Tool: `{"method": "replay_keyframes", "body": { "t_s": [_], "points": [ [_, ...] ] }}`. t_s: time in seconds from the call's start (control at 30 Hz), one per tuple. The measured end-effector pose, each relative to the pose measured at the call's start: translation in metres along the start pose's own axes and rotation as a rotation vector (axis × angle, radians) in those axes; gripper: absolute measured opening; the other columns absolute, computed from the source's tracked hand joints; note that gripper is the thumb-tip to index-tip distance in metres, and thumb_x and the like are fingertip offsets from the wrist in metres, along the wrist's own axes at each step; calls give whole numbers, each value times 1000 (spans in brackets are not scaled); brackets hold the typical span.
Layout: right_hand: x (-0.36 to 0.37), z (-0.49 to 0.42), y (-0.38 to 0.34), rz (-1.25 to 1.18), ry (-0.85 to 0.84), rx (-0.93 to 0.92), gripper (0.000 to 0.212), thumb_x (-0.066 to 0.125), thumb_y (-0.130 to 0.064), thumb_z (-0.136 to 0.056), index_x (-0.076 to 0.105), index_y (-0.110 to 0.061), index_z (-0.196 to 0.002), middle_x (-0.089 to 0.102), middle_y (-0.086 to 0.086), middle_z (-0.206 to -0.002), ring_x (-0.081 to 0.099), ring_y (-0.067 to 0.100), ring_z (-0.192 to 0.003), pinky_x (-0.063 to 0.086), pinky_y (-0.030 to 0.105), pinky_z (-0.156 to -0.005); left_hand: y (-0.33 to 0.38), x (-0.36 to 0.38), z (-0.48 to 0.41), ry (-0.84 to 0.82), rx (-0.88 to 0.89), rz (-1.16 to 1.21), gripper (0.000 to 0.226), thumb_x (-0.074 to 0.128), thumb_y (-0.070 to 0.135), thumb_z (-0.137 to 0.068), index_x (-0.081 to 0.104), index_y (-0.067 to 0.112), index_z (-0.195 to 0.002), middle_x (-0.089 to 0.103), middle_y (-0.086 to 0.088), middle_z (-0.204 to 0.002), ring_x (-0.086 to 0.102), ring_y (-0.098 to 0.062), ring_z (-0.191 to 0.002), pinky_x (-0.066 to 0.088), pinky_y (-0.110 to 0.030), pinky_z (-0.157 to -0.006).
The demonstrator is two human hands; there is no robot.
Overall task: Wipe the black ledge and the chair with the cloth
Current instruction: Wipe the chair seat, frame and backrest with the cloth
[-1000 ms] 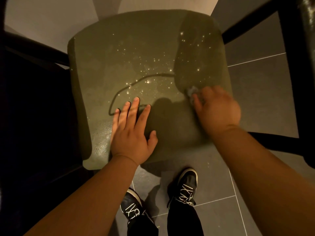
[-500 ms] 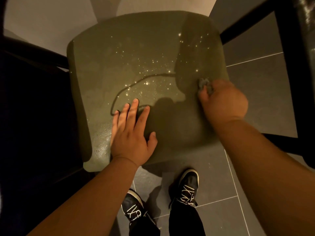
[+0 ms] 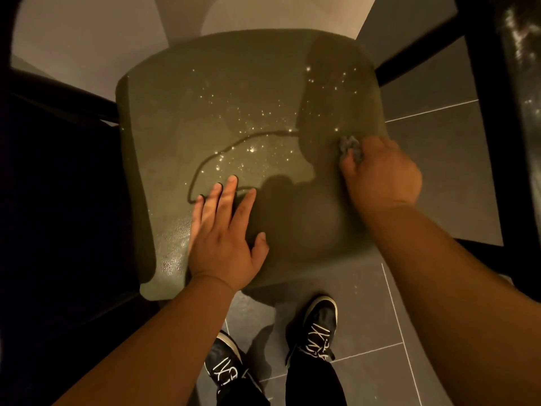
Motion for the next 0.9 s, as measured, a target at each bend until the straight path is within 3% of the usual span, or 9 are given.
{"method": "replay_keyframes", "body": {
  "t_s": [0.1, 0.2, 0.27, 0.43, 0.53, 0.6, 0.7, 0.73, 0.9],
  "points": [
    [-4, 7, -24, -109, 4, 16, 30, 57, -41, -98, 61, -14, -87, 63, 15, -92, 60, 37, -72, 32, 33, -58, 1, 1, 0, -3, -4, -2, 76, 50, 50, -90, 39, 22, -159, 21, -10, -172, 21, -36, -157, 7, -53, -130],
    [8, 33, -79, -223, -74, -266, 25, 78, -34, -86, 65, -14, -78, 63, 13, -77, 59, 34, -57, 31, 26, -50, 0, 1, 0, 3, -2, 2, 77, 50, 50, -88, 39, 22, -159, 22, -10, -172, 20, -36, -157, 6, -52, -130],
    [16, 36, -82, -182, -131, -370, 24, 78, -32, -86, 66, -12, -79, 62, 14, -77, 60, 36, -57, 34, 27, -49, 0, 1, 1, 2, 0, -1, 77, 50, 50, -89, 39, 23, -160, 21, -9, -172, 20, -35, -157, 5, -52, -130],
    [2, -6, 11, 27, -7, 70, 34, 50, -43, -101, 62, -11, -104, 62, 19, -108, 62, 44, -88, 37, 38, -64, 1, 2, 1, -16, -3, -19, 77, 49, 51, -90, 35, 24, -160, 20, -10, -172, 19, -35, -158, 6, -53, -130],
    [-4, -4, -4, -51, 25, 101, 34, 50, -42, -101, 62, -10, -101, 63, 18, -105, 62, 42, -85, 38, 37, -64, 1, 1, 0, -6, -5, -10, 77, 51, 50, -89, 37, 23, -160, 20, -9, -172, 19, -35, -158, 8, -54, -129],
    [3, 11, -42, -151, -37, -59, 31, 54, -41, -98, 65, -11, -95, 64, 18, -97, 63, 41, -75, 41, 36, -58, 0, 1, 1, 5, -8, 6, 77, 51, 50, -89, 38, 23, -159, 21, -9, -172, 19, -35, -157, 9, -54, -129],
    [13, 25, -69, -155, -68, -303, 25, 62, -36, -93, 65, -12, -85, 61, 15, -82, 58, 36, -57, 31, 27, -49, 0, 1, 1, 20, -1, 10, 77, 52, 49, -88, 41, 22, -158, 22, -9, -172, 21, -36, -157, 12, -56, -128],
    [14, 19, -59, -117, -75, -277, 27, 61, -37, -95, 65, -12, -86, 62, 16, -85, 59, 38, -59, 30, 29, -51, 0, 2, 1, 21, 2, 7, 76, 52, 49, -88, 40, 22, -158, 22, -9, -172, 21, -36, -157, 12, -56, -128],
    [-6, -9, 29, 31, 23, 210, 34, 48, -40, -104, 60, -9, -109, 60, 19, -115, 62, 44, -91, 32, 38, -66, 0, 1, 1, 23, -1, -4, 76, 52, 50, -88, 39, 23, -159, 21, -9, -172, 20, -35, -157, 9, -54, -129]
  ]
}}
Point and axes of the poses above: each hand's wrist, its own z-axis away from the middle knuckle, its own x-axis out of the palm, y = z × x, the point moved 4 cm from there along -z, towards the middle knuckle
